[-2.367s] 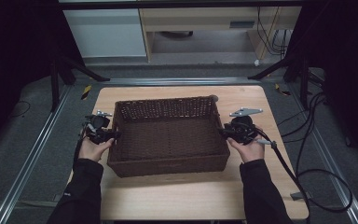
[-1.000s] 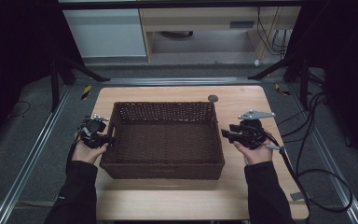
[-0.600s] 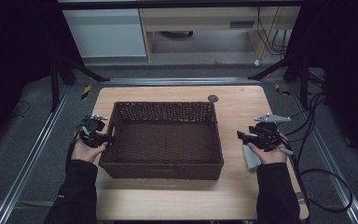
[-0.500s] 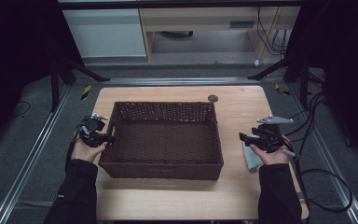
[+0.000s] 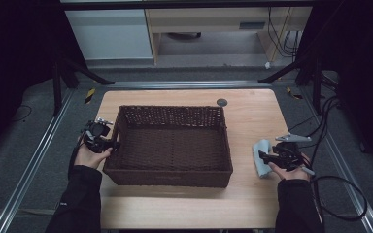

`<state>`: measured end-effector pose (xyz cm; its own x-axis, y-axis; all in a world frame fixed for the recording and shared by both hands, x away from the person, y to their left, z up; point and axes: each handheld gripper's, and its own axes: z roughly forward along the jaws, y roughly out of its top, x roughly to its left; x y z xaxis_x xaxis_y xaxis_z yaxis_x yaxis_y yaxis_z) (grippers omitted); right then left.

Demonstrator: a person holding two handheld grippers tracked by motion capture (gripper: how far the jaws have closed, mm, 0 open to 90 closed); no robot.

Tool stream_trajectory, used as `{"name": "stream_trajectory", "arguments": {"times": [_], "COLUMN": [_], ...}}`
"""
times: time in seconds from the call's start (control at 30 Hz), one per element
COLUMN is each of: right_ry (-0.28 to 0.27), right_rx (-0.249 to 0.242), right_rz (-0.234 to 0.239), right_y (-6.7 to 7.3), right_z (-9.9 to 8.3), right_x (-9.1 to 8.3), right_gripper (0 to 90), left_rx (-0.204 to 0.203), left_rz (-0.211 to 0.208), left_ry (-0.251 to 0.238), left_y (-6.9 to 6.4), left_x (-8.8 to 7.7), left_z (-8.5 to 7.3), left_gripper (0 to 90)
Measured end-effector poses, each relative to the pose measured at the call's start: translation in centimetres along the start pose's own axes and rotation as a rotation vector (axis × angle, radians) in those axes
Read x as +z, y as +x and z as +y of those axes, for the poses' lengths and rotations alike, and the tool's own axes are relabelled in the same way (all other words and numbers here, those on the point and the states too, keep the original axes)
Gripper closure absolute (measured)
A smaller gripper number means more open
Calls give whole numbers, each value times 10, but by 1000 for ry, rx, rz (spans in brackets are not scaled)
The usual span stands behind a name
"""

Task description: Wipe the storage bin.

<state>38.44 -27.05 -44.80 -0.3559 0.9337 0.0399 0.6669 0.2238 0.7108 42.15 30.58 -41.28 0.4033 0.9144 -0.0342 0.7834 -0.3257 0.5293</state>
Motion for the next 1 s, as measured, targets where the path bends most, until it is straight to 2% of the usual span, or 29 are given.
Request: {"name": "stream_trajectory", "arguments": {"times": [0.13,0.3,0.43,0.63,0.8,1.0], "right_ry": [31,74,94,134,117,13], "right_rx": [-1,-3,8,30,12,-28], "right_rz": [-7,-11,-3,44,64,111], "right_y": [-2,-5,-8,-8,-4,2], "right_z": [-7,-14,-16,-15,-10,5], "right_x": [8,18,21,23,21,19], "right_gripper": [421,481,584,814,832,832], "left_rx": [-1,-3,-6,-9,-14,-4], "left_rz": [0,-4,-6,-8,-14,-20], "left_ry": [1,2,5,5,2,-1], "left_y": [0,0,0,0,0,-4], "left_x": [0,0,0,-1,-1,-1], "left_z": [0,0,1,1,1,2], "left_gripper": [727,730,733,736,738,738]}}
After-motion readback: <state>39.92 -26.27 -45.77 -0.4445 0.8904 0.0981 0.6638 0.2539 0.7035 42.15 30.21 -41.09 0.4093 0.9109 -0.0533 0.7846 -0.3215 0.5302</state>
